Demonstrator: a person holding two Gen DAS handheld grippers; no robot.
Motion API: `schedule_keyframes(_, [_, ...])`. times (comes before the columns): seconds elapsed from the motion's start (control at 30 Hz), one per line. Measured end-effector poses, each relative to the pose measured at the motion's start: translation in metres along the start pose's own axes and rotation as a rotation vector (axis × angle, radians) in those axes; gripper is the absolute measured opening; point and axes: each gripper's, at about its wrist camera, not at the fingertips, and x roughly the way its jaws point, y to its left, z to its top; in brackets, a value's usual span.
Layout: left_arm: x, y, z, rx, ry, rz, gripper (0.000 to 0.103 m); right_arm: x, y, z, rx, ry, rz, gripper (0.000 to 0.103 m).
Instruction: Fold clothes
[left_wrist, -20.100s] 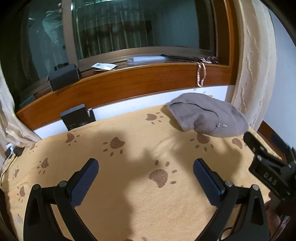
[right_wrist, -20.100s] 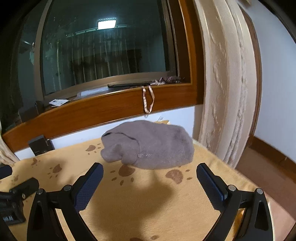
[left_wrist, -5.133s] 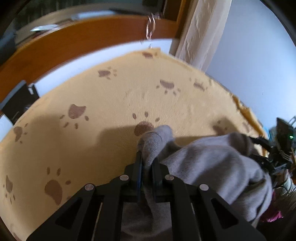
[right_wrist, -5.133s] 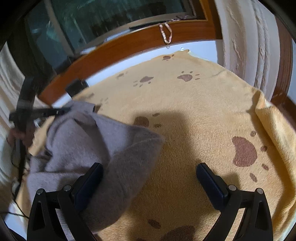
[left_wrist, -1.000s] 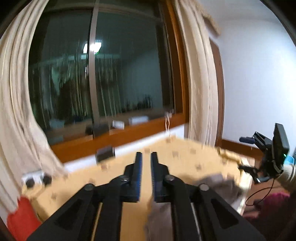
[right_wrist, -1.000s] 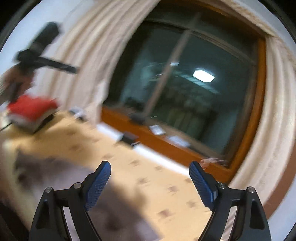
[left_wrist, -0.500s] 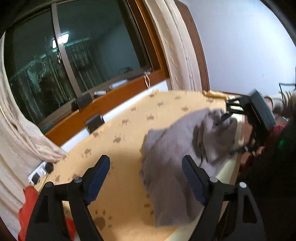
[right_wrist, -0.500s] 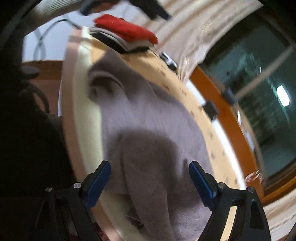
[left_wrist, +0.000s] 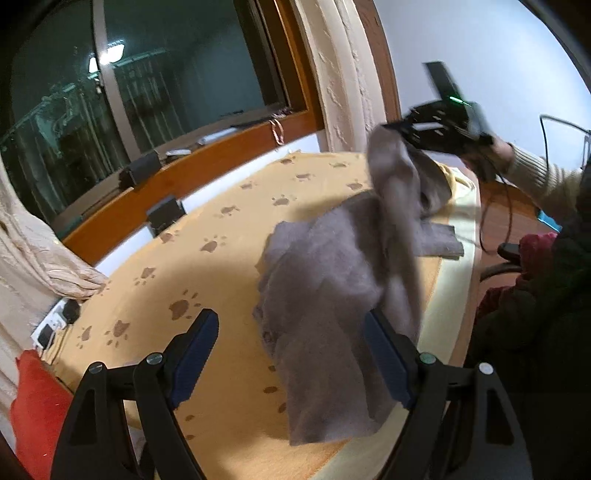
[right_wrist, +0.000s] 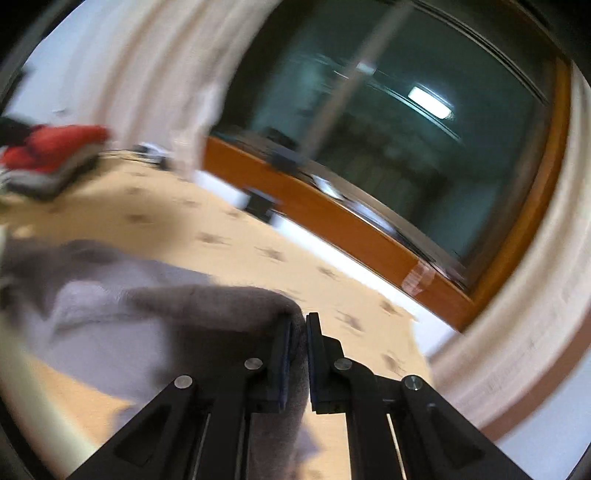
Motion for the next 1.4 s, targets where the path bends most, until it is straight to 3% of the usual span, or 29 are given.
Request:
schedule_keyframes(0.1, [0.008, -0.005, -0.006, 0.020, 0.031, -0.029, 0.084, 0.036, -0.035, -0.024, 0.102, 0.113, -0.077, 0.009])
schedule_keyframes(0.23, [0.014, -0.014, -0.013, 0.015, 0.056, -0.083, 0.085, 0.067, -0.058, -0.062, 0.201, 0.238, -0.069, 0.009])
schedule_keyframes(0.37, [0.013, -0.024, -0.014, -0.053, 0.052, -0.194, 0.085, 0.048, -0.054, -0.063, 0.220, 0.164, 0.017, 0.009])
schedule_keyframes(0.47, [0.013, -0.042, -0.017, -0.021, 0.070, -0.218, 0.086, 0.035, -0.051, -0.064, 0.234, 0.109, 0.082, 0.011])
schedule_keyframes(0.5, [0.014, -0.048, -0.019, -0.002, 0.085, -0.215, 0.086, 0.030, -0.050, -0.064, 0.239, 0.091, 0.103, 0.018])
schedule_keyframes(0.57, [0.018, -0.059, -0.023, 0.035, 0.115, -0.210, 0.086, 0.016, -0.044, -0.059, 0.233, 0.045, 0.155, 0.055])
schedule_keyframes(0.6, [0.021, -0.064, -0.025, 0.047, 0.129, -0.210, 0.086, 0.011, -0.040, -0.056, 0.230, 0.021, 0.184, 0.087])
schedule_keyframes(0.63, [0.024, -0.069, -0.027, 0.058, 0.143, -0.209, 0.086, 0.004, -0.034, -0.053, 0.229, -0.010, 0.227, 0.092])
schedule_keyframes(0.73, [0.033, -0.077, -0.031, 0.074, 0.175, -0.196, 0.086, -0.019, -0.011, -0.043, 0.222, -0.093, 0.383, 0.092])
schedule_keyframes(0.83, [0.038, -0.081, -0.033, 0.106, 0.189, -0.182, 0.086, -0.028, 0.033, -0.031, 0.215, -0.112, 0.720, 0.092])
schedule_keyframes(0.93, [0.038, -0.083, -0.035, 0.134, 0.191, -0.165, 0.086, -0.027, 0.079, -0.024, 0.196, -0.061, 0.973, 0.091])
schedule_keyframes(0.97, [0.038, -0.084, -0.036, 0.140, 0.189, -0.160, 0.086, -0.025, 0.096, -0.021, 0.187, -0.033, 1.044, 0.088])
schedule_keyframes(1.0, [0.037, -0.084, -0.037, 0.145, 0.186, -0.157, 0.086, -0.022, 0.112, -0.017, 0.177, -0.006, 1.110, 0.074])
schedule_keyframes(1.1, [0.033, -0.082, -0.040, 0.152, 0.172, -0.145, 0.086, -0.004, 0.141, -0.010, 0.168, 0.084, 1.182, 0.033])
schedule_keyframes(1.2, [0.029, -0.081, -0.044, 0.156, 0.156, -0.143, 0.086, 0.019, 0.162, -0.011, 0.173, 0.175, 1.228, 0.031])
schedule_keyframes(1.4, [0.027, -0.073, -0.052, 0.140, 0.137, -0.147, 0.086, 0.037, 0.191, -0.013, 0.172, 0.269, 1.320, 0.031])
